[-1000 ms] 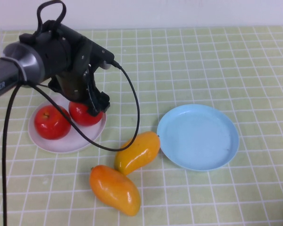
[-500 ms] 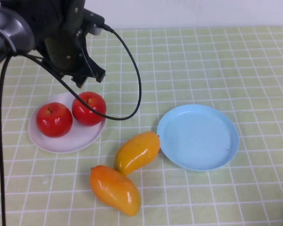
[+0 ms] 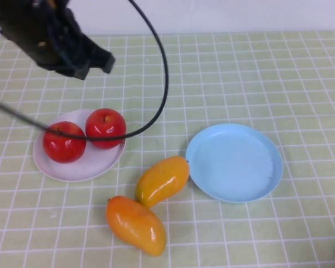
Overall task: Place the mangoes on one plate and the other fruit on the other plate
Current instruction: Put another type of fruit in the right plate
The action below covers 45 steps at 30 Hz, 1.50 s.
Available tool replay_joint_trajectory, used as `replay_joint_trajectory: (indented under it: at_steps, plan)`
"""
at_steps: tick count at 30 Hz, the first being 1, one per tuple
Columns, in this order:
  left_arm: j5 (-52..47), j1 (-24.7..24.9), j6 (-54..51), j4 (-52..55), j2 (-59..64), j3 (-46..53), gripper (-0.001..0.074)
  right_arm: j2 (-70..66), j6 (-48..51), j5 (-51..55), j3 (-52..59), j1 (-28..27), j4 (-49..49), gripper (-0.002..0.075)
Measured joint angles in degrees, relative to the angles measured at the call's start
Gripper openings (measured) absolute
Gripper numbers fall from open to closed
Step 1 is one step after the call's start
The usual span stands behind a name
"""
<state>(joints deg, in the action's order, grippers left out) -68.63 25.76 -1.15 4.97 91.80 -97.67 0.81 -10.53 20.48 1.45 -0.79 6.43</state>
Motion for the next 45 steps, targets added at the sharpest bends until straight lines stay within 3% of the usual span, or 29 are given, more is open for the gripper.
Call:
replay_joint_trajectory:
  at_steps: [9, 15, 28, 35, 39, 45]
  plan:
    - [19.36, 0.32, -0.52, -0.86, -22.66, 28.78, 0.0004, 0.0, 0.0, 0.0, 0.0, 0.0, 0.0, -0.0017]
    - [22.2, 0.45, -0.52, 1.5, -32.98, 43.75, 0.0004, 0.0, 0.0, 0.0, 0.0, 0.0, 0.0, -0.0017]
    - [22.78, 0.45, 4.45, 4.01, -34.98, 48.2, 0.0004, 0.0, 0.0, 0.0, 0.0, 0.0, 0.0, -0.0017]
    - [44.71, -0.57, -1.51, 0.3, -45.13, 57.41, 0.0004, 0.0, 0.0, 0.0, 0.0, 0.0, 0.0, -0.0017]
    - [59.19, -4.31, -6.5, -3.34, -56.38, 69.36, 0.0004, 0.0, 0.0, 0.0, 0.0, 0.0, 0.0, -0.0017]
    - [70.45, -11.81, -7.54, -4.02, -73.29, 86.35, 0.0004, 0.0, 0.0, 0.0, 0.0, 0.0, 0.0, -0.0017]
